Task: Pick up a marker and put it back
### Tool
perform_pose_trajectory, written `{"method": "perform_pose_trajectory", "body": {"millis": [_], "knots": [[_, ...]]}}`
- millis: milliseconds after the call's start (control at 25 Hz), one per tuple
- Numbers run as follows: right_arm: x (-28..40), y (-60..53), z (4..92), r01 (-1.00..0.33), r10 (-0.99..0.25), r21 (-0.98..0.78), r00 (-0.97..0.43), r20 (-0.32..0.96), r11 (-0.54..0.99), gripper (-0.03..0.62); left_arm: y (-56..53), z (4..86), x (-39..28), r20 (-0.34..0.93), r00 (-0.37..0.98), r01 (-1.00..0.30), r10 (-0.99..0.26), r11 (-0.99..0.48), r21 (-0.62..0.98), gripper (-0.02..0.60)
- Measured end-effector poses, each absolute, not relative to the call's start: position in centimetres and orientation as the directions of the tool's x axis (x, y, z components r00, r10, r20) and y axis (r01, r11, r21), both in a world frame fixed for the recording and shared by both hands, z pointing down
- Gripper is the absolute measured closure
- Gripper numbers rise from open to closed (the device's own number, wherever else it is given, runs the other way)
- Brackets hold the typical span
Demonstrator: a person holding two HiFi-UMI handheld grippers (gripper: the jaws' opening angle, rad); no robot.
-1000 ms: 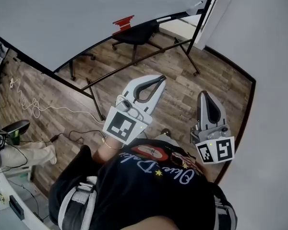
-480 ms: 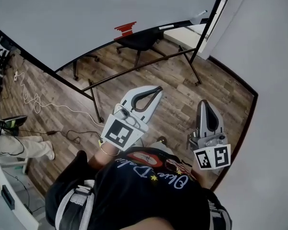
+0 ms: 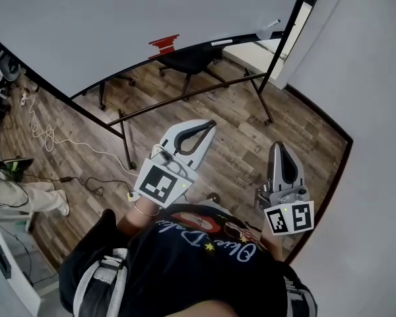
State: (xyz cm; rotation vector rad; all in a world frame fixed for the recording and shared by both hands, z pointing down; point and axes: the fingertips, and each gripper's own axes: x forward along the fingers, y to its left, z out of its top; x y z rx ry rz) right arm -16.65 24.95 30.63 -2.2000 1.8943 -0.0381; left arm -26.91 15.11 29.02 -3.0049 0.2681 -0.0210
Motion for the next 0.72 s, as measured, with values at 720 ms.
{"method": "perform_pose_trajectory", "body": {"millis": [720], "knots": [[-12.6,28.0,30.5,-0.959,-0.962,-0.218,0.221,-0.162,-0.184,0.594,16.8,28.9,-22.7,-0.009,0.991,-0.136,-0.137,-0.979,-0.149,0.578]]}}
